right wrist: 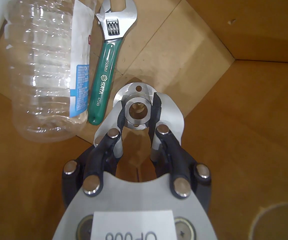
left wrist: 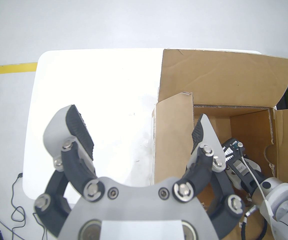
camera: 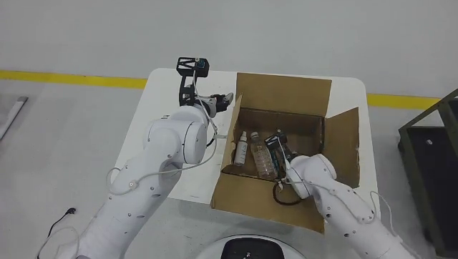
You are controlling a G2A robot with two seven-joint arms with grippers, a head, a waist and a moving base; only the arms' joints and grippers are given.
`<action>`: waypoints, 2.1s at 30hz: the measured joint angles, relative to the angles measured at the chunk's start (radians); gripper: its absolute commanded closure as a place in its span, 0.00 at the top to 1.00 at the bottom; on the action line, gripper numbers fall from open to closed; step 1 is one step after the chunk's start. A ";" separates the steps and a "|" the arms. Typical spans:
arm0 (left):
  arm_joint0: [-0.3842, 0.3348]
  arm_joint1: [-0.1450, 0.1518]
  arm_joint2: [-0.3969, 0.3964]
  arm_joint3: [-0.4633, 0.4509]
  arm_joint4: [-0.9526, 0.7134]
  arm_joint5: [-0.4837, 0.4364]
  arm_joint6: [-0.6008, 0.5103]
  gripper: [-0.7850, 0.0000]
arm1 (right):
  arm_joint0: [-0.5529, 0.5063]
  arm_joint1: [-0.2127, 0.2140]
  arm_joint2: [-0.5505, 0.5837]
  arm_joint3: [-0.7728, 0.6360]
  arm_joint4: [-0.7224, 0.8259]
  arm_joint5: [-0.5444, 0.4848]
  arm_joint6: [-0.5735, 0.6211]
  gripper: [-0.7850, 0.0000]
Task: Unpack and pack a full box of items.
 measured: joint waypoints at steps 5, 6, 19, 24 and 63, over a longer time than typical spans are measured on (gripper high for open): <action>0.000 0.000 0.000 0.000 0.000 0.000 0.000 1.00 | 0.014 -0.008 0.023 -0.003 0.025 0.004 -0.010 1.00; 0.000 0.000 0.000 0.000 0.000 0.000 0.000 1.00 | 0.012 -0.007 0.039 -0.018 0.034 0.001 -0.015 1.00; 0.000 0.000 0.000 0.000 0.000 0.000 0.000 1.00 | -0.123 0.050 0.558 -0.424 0.353 -0.128 -0.080 0.00; 0.000 0.000 0.000 0.000 0.000 0.000 0.000 1.00 | -0.225 0.066 0.856 -0.475 0.545 -0.244 -0.174 0.00; 0.127 0.005 -0.052 -0.040 -0.073 -0.220 0.051 0.00 | -0.408 0.094 0.829 -0.151 1.136 -0.565 -0.057 0.00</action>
